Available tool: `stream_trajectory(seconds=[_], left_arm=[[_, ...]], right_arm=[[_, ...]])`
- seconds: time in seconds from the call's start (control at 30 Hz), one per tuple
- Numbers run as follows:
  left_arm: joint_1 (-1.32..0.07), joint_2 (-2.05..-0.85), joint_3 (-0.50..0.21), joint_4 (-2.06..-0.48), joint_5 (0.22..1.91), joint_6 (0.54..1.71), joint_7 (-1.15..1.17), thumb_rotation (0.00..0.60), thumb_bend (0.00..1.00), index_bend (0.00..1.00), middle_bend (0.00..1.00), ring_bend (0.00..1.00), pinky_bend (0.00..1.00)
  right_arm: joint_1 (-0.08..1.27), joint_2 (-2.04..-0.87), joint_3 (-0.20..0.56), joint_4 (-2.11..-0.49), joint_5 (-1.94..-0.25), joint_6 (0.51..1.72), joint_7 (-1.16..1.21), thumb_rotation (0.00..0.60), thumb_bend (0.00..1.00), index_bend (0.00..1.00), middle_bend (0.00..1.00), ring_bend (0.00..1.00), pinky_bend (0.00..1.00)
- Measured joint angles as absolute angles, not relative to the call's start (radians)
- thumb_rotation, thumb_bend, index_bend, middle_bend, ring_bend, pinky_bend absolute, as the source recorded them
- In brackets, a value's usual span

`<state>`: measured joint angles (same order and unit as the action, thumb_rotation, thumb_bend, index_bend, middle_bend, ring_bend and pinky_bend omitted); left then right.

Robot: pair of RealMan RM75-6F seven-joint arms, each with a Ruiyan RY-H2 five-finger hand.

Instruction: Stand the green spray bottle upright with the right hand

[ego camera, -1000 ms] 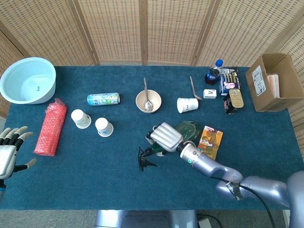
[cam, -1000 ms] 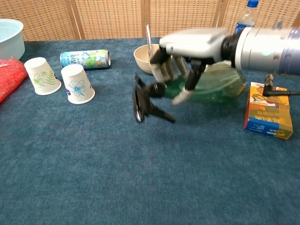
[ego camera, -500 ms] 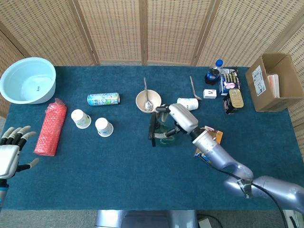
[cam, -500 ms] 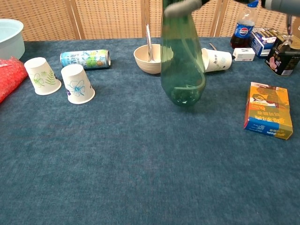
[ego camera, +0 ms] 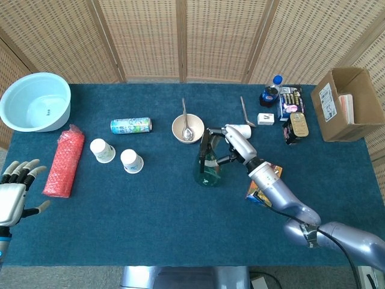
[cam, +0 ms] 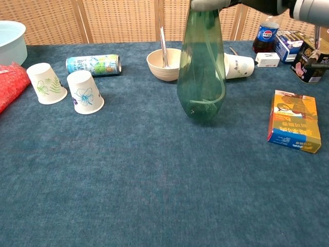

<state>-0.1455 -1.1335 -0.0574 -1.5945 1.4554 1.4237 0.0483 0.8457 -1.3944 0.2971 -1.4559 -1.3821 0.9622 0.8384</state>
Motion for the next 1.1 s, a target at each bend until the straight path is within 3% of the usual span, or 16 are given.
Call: stream_trajectory(seconds=[0.37,1.1], left_arm=[[-0.151,-1.13,-0.058,-1.614,1.458,1.421,0.069,0.6,0.12,0.2,0.14,0.15,0.05],[-0.147,-1.126,-0.054,-1.625,1.475,1.439,0.071,0.6,0.12,0.2,0.14,0.14,0.05]], right_arm=[[0.833,-1.45,0.259,-1.329,-1.424,0.968,0.928,0.6,0.18,0.61,0.54,0.44,0.53],[0.827,-1.392,0.219,-1.364,-1.485,0.97,0.97,0.6,0.14,0.44,0.42,0.32,0.49]])
